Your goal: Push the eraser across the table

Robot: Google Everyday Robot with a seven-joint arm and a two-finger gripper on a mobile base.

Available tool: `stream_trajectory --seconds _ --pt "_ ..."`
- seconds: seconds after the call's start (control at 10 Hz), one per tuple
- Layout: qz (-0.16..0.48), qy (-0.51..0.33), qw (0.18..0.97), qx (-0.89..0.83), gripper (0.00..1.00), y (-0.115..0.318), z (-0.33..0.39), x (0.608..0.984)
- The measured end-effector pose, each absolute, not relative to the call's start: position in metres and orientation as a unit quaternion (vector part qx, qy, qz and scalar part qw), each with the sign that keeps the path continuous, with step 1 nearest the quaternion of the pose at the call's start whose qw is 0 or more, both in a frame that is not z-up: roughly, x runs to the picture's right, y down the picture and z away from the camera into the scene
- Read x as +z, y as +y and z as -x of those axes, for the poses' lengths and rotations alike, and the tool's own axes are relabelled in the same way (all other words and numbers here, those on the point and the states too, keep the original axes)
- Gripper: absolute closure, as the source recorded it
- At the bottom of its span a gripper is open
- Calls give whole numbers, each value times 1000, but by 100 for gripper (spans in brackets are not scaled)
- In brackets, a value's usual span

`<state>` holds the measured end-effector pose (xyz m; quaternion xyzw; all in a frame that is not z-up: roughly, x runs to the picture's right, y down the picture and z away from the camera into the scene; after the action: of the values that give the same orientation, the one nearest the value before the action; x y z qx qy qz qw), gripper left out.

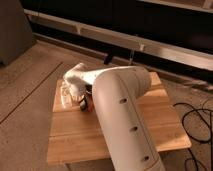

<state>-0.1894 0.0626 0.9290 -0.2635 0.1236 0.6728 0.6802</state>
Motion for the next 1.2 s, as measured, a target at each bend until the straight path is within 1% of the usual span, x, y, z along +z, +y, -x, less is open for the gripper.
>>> stream_trajectory --seconds 0.2,0.4,0.6,0.8,1.2 --pt "262 114 684 671 100 64 199 916" --pt "250 115 692 667 100 60 192 913" --pt "227 126 696 669 100 49 167 918" --pt "218 135 698 668 100 45 152 926" --pt "229 167 700 655 100 66 146 945"
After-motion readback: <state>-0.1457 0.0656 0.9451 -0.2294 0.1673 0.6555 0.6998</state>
